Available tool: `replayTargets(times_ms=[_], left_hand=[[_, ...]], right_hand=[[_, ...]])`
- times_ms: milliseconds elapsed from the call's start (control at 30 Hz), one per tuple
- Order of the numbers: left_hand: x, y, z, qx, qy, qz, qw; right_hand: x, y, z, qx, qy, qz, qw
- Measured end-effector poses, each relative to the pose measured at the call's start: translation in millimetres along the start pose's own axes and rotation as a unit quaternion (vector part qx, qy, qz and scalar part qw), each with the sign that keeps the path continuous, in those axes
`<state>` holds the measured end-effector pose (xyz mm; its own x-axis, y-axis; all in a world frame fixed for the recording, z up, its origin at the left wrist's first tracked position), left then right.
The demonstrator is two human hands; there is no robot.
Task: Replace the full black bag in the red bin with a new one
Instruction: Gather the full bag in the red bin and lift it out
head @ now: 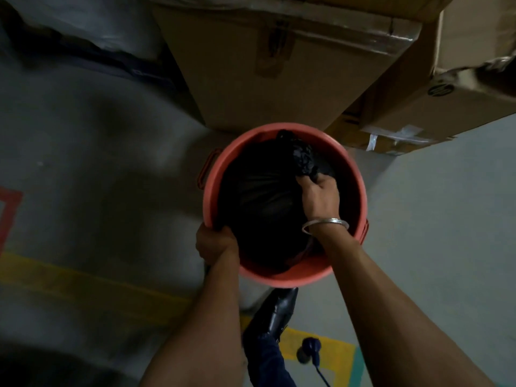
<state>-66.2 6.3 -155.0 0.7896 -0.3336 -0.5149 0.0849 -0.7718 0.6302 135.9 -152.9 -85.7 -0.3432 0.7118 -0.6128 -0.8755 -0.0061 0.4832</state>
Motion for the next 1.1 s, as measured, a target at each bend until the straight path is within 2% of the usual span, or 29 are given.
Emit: replayTargets(times_ms=[167, 300, 400, 533, 600, 800, 1100], left_hand=[[-1, -3, -7, -0.004, 0.017, 0.015, 1.000], [-7, -7, -4, -0.021, 0.003, 0.012, 1.000], [-9, -9, -7, -0.021, 0.013, 0.003, 1.000], [-5, -6, -13, -0.001, 0.004, 0.004, 1.000], [0, -3, -17, 0.015, -0.002, 0.012, 1.000], [6, 0, -21, 0.030, 0.007, 0.016, 0.999], [7, -9, -25, 0.031, -0.019, 0.004, 0.999]], right_hand=[[16, 27, 26, -0.116, 0.151, 0.032, 0.981], [14, 51, 30, -0.166, 0.190, 0.017, 0.968], [10, 48, 25, -0.129, 0.143, 0.016, 0.981], [-1, 36, 13, -0.031, -0.009, -0.006, 0.999], [-8, 32, 9, -0.003, -0.042, -0.029, 0.999], [-4, 48, 45, -0.121, 0.147, -0.045, 0.981], [-10, 53, 51, -0.094, 0.140, -0.064, 0.984]])
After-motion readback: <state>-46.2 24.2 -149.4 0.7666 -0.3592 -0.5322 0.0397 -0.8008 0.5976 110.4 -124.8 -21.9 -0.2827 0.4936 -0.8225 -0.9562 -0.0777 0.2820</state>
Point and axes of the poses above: each hand's wrist, its own y-axis away from the middle knuckle, its own x-axis out of the palm, z = x × y, the point moved 7 cm from there along -y, towards the middle knuckle, and after that the axes turned 13 degrees about y, right-handed, at the moved point
